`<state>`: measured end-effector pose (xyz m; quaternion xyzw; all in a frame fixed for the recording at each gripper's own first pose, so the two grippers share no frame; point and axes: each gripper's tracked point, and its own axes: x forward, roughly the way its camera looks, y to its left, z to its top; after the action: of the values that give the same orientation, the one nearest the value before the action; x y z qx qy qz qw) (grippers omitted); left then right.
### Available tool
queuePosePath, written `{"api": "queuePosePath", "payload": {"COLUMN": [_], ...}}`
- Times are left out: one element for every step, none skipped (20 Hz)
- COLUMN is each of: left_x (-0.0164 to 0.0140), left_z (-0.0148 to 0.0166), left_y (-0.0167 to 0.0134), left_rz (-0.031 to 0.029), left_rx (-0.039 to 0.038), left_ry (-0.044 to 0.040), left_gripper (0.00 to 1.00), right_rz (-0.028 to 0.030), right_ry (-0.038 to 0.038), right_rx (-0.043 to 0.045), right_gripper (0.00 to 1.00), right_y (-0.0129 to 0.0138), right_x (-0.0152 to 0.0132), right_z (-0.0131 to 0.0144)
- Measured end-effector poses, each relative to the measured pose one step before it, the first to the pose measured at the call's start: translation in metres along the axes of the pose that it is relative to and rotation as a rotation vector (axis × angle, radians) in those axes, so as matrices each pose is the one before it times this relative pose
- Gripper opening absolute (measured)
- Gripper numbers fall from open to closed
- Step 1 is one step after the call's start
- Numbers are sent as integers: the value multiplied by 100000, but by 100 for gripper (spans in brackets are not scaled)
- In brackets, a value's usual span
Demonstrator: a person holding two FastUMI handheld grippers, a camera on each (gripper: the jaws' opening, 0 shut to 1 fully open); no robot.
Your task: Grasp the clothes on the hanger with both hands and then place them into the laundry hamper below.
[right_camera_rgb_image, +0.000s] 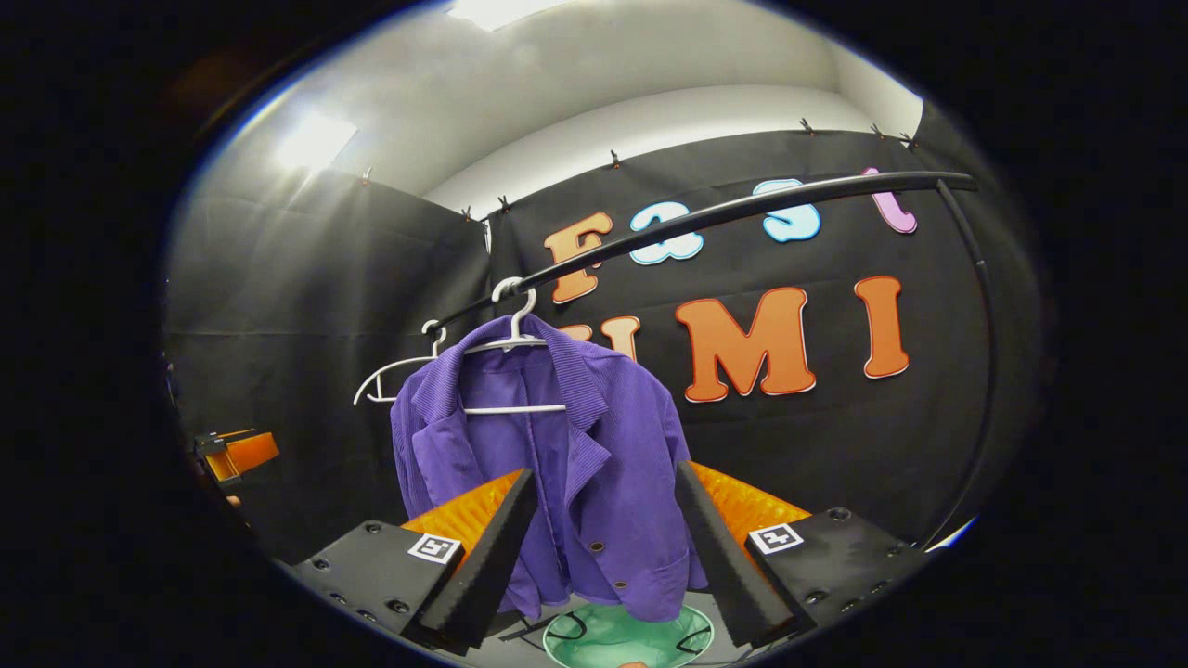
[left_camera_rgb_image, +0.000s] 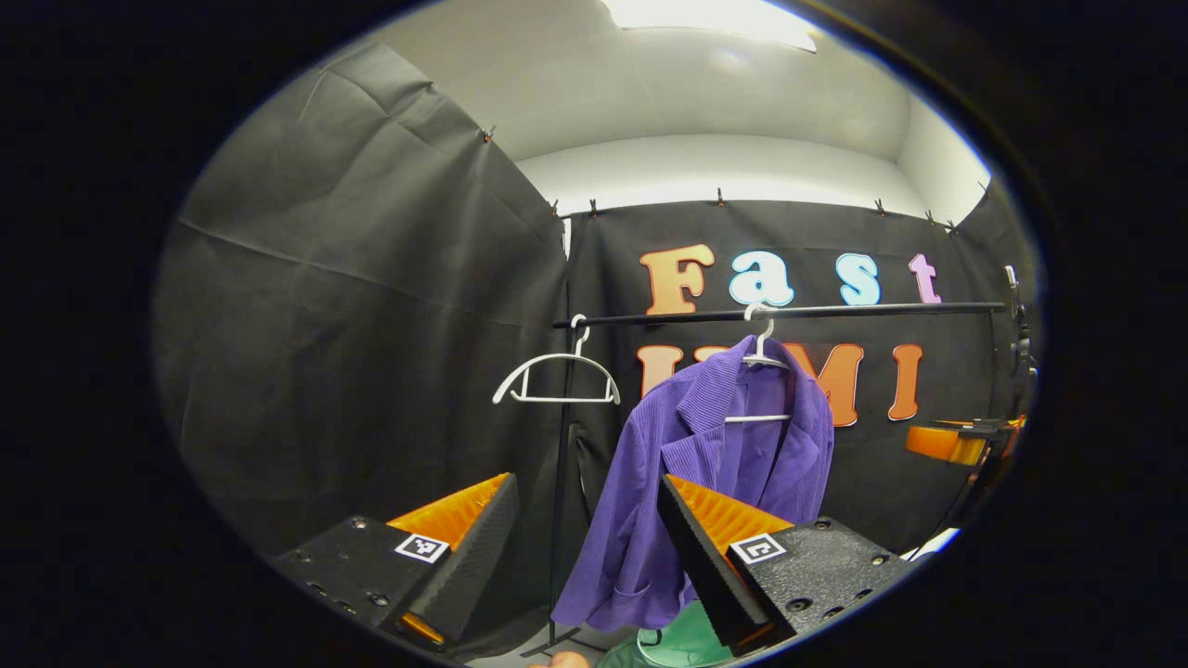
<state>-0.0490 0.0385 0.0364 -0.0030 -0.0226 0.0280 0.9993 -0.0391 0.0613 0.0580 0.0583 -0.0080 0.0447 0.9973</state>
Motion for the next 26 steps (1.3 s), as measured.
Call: {"api": "queuePosePath", "payload": {"left_x": [549,664,704,669,844,764,781,634,725,708,719,1026,981,908,900,949,843,571,665,598,630,539,459,403,380,447], "left_z": [-288,-425,-507,-458,-476,-624,-718,-644,-848,-735,-696,-730,-687,-756,-607,-366,-290,-388,-193,-129,66,-1,-72,-140,-187,-195], "left_y": [-718,-866,-990,-831,-805,-606,-599,-773,-712,-637,-610,-465,-390,-313,-366,-427,-275,-20,114,11,95,260,263,193,5,-15], "left_rz": [-1200,-1743,-2176,-1924,-1599,-1289,-1229,-1728,-1940,-1940,-1705,-1506,-954,-753,-939,-1217,-408,724,805,553,920,1489,1440,1169,643,205], "left_rx": [-25,-152,-229,-449,-372,-42,-169,-344,-546,-648,-866,-828,-730,-724,-759,-718,-624,-741,-745,-202,304,577,520,236,-50,-27], "left_ry": [451,944,1244,1171,1040,1096,1253,1463,1653,1705,1510,1455,1580,1424,929,-233,-54,349,228,-151,-526,-258,165,266,469,562], "left_gripper": [95,92,92,95,92,92,92,92,92,92,92,95,95,95,95,92,96,95,92,92,96,96,96,95,92,91], "right_rz": [615,246,151,-130,147,315,179,125,-4,-33,-175,167,385,765,789,884,871,899,90,-213,-350,-282,364,-112,460,1412], "right_ry": [-176,-299,-196,-81,133,197,284,278,547,340,-41,-23,276,523,852,494,420,538,776,721,305,208,943,1121,1732,1423], "right_rx": [-698,-814,-798,-467,-51,293,325,192,129,27,4,-194,-362,-338,-501,-420,-153,205,20,-506,-288,505,1333,1568,2333,2800], "right_gripper": [97,100,98,98,98,98,98,97,97,97,98,100,100,98,98,98,98,98,98,98,97,96,96,97,99,87], "right_y": [139,90,88,-10,64,90,-74,24,-64,-48,-65,109,126,242,368,287,158,257,27,-101,-109,-122,69,-75,-53,207], "right_x": [775,712,773,648,574,496,553,452,530,528,462,585,632,707,673,779,886,820,776,877,992,846,1027,843,954,878], "right_z": [-263,-260,-252,-333,-338,-321,-369,-426,-294,-373,-202,-364,-489,-554,-486,-425,-458,-402,-502,-459,-286,-320,-581,-616,-708,-534]}}
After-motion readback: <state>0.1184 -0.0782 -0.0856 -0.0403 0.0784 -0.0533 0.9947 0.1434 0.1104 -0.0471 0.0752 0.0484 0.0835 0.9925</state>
